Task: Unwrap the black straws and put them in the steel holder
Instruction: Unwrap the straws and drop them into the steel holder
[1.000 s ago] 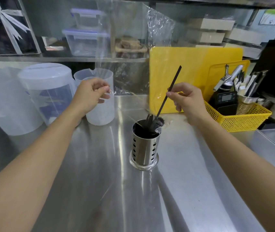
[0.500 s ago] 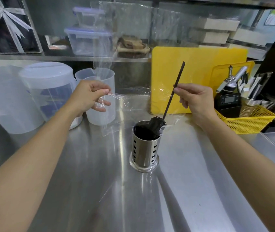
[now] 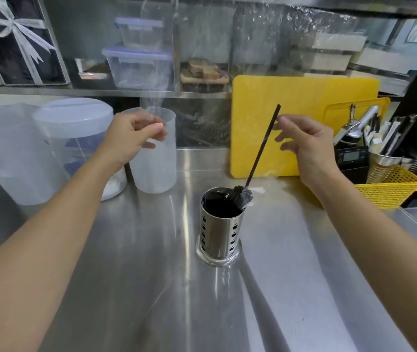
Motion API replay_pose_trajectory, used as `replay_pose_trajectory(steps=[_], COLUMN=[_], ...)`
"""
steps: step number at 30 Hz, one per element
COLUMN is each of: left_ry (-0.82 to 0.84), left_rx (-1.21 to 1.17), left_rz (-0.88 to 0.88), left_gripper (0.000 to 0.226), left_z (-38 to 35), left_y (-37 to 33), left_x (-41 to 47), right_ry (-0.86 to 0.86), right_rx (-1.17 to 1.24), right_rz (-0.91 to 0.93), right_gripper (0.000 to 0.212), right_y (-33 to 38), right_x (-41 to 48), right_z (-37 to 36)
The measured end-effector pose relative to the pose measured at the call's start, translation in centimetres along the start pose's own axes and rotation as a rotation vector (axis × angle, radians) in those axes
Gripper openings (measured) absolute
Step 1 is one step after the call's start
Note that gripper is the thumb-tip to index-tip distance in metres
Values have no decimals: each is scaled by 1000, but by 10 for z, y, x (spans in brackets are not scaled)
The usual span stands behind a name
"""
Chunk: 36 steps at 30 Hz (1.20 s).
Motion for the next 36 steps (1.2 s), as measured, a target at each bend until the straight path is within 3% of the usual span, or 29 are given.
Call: replay_pose_trajectory(steps=[8,19,36], left_ry=[-27,-52,-72], left_rx=[-72,1,86], left_rz=[-84,-75,-17], left_gripper=[19,25,13], left_z=[8,4,-19], left_y=[-17,-30,-53], left_x=[6,20,26], right_ry=[5,-7,-39], right_rx=[-4,-29,-37], right_rz=[27,54,37], right_gripper=[6,7,5], right_y=[4,8,10], right_x=[6,9,19], right_z=[3,7,13])
Point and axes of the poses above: each hand's wrist, its own x-axis towards the middle knuckle, its own z-axis out of the back of the hand, y = z × x, the point moved 3 cm from there along x, towards the middle knuckle, and after that the axes turned 5 degrees about -x, right-handed, at the moved point
